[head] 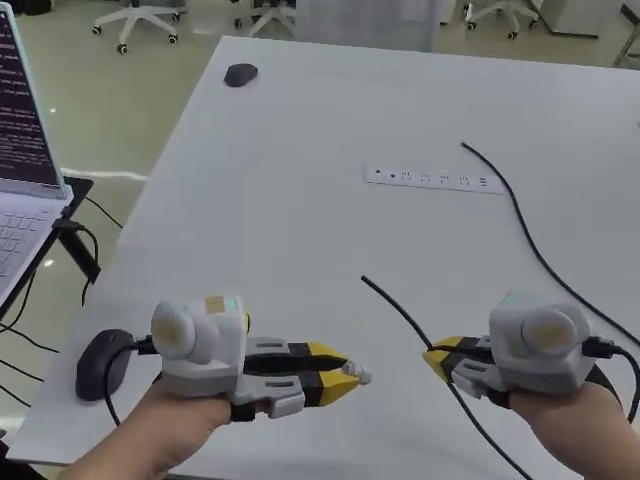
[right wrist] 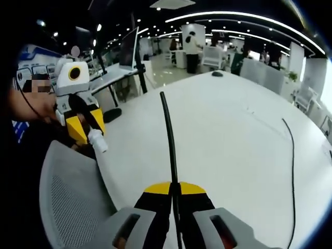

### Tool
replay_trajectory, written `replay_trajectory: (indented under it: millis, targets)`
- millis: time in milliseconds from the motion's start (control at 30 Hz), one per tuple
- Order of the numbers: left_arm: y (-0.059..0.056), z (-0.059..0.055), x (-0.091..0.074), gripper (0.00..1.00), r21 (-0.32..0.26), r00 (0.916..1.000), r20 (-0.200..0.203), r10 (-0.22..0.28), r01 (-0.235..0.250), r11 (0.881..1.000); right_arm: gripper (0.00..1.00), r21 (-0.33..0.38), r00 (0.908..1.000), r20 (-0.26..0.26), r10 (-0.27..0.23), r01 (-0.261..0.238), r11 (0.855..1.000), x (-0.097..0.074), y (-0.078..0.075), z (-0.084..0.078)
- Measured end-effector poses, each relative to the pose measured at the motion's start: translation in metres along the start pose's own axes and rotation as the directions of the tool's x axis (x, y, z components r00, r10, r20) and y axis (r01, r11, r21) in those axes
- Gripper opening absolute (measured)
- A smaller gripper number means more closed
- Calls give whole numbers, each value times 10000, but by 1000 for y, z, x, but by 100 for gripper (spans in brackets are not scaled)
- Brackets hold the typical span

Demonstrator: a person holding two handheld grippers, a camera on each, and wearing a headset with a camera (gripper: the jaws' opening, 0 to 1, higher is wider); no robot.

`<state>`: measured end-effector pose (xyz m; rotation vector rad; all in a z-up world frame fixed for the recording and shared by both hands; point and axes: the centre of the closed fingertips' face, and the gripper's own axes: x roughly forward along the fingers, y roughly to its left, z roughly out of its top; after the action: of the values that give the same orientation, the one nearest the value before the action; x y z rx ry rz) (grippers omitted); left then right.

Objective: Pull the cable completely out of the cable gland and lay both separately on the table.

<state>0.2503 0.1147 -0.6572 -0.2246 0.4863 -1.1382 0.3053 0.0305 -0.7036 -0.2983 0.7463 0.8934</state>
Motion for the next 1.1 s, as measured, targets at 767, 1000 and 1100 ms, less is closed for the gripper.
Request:
replay_trajectory:
  millis: [767,1000,1100]
  targets:
    - [52,-46,-42,15,416,9953,88,965,-967,9944,0,-1090,9906,-1237,580,-716,9915,80,24,19]
    - [64,-61,-50,15,337,9924,152,1222,-1227,9919,0,-1870,9808,-1783,792,-1128,9759,100,34,8]
    - [66,-69,-52,15,483,9903,8,1387,-1386,9892,0,-2027,9779,-1919,826,-1219,9716,108,34,4]
